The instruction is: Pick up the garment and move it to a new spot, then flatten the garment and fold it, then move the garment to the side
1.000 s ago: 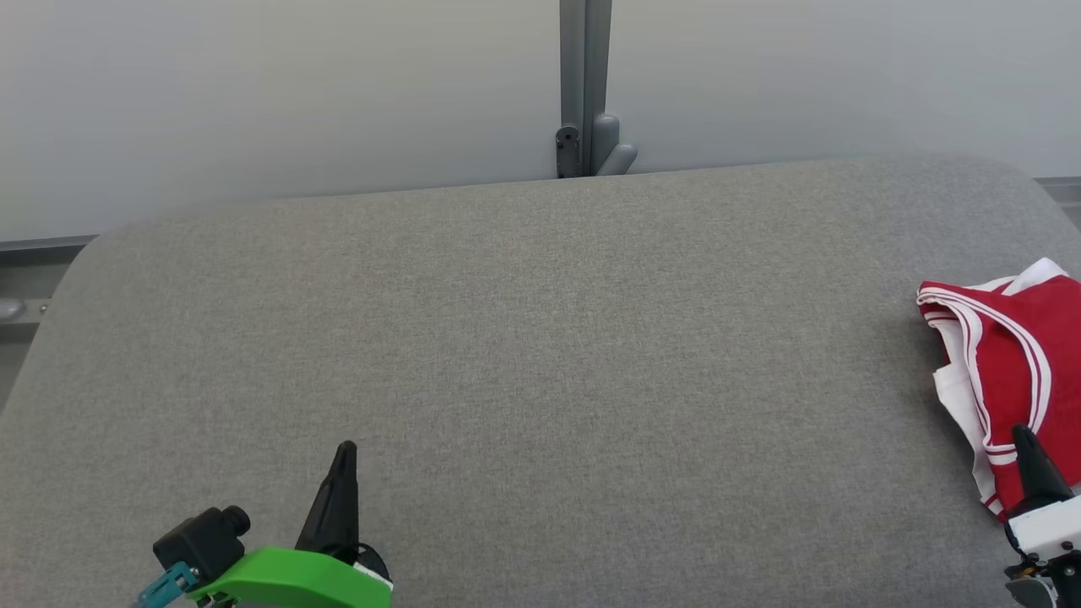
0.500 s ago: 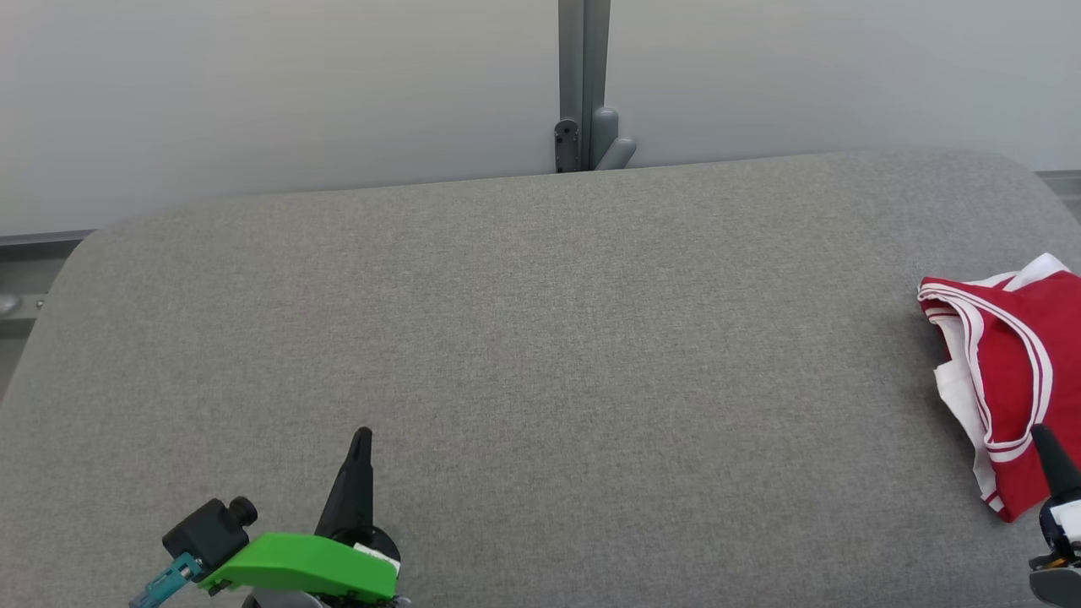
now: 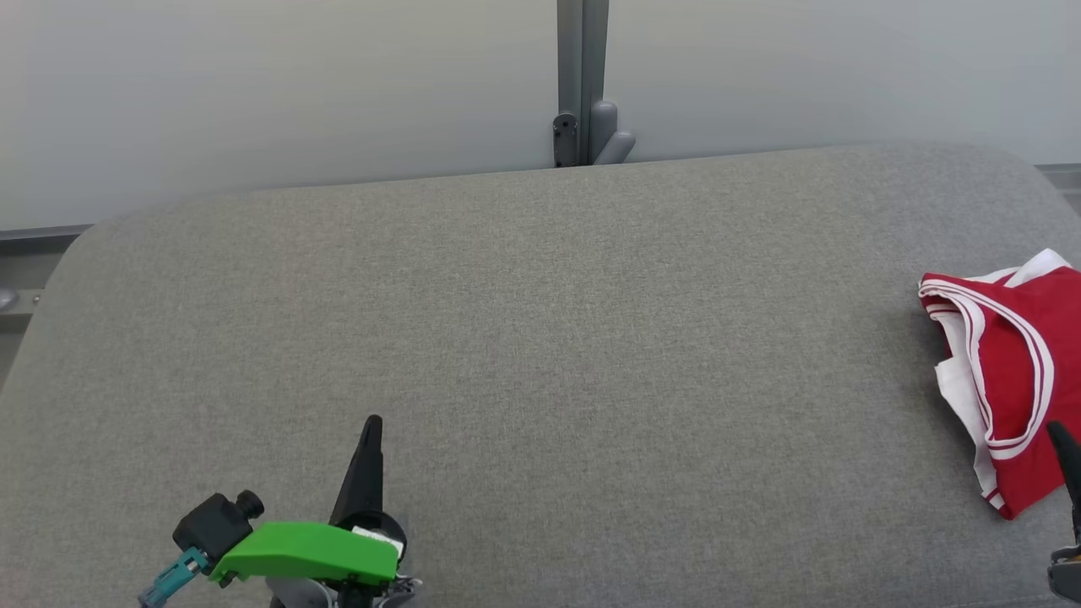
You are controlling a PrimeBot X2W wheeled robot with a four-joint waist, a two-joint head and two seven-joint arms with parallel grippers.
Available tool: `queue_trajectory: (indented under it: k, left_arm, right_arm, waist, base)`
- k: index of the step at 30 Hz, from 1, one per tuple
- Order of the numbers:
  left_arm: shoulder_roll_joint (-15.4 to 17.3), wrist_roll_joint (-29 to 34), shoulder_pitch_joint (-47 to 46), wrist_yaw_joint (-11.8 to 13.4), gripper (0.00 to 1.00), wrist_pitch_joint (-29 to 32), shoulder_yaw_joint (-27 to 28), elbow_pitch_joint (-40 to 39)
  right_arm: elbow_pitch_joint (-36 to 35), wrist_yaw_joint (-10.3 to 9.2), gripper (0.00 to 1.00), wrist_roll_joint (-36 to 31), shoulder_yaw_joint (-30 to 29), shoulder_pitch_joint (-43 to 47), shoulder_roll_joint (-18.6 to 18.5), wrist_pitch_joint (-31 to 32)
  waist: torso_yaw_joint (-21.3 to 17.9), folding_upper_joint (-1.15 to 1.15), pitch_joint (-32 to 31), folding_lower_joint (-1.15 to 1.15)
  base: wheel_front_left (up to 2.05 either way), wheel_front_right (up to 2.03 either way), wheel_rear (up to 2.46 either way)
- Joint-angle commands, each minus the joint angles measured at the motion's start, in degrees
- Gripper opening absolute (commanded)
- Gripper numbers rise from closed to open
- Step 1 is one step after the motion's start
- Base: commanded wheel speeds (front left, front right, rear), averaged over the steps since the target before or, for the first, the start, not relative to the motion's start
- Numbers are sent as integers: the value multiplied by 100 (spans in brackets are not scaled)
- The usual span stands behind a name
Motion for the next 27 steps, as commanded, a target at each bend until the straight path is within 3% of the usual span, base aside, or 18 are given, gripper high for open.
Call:
queue_trajectory:
  k: [1, 27]
  left_arm:
    - [-17, -128, -159, -51, 0, -38, -4, -5]
    - [-255, -1408, -442, -358, 0, -171, -114, 299]
  right_arm:
    - [0, 2, 0, 154, -88, -138, -36, 71]
    - [357, 2, 0, 1430, -770, -412, -17, 844]
  waist:
    - [-1, 0, 5, 0]
    - [-16, 0, 108, 0]
  base:
    - [0, 0, 0]
    - [0, 0, 0]
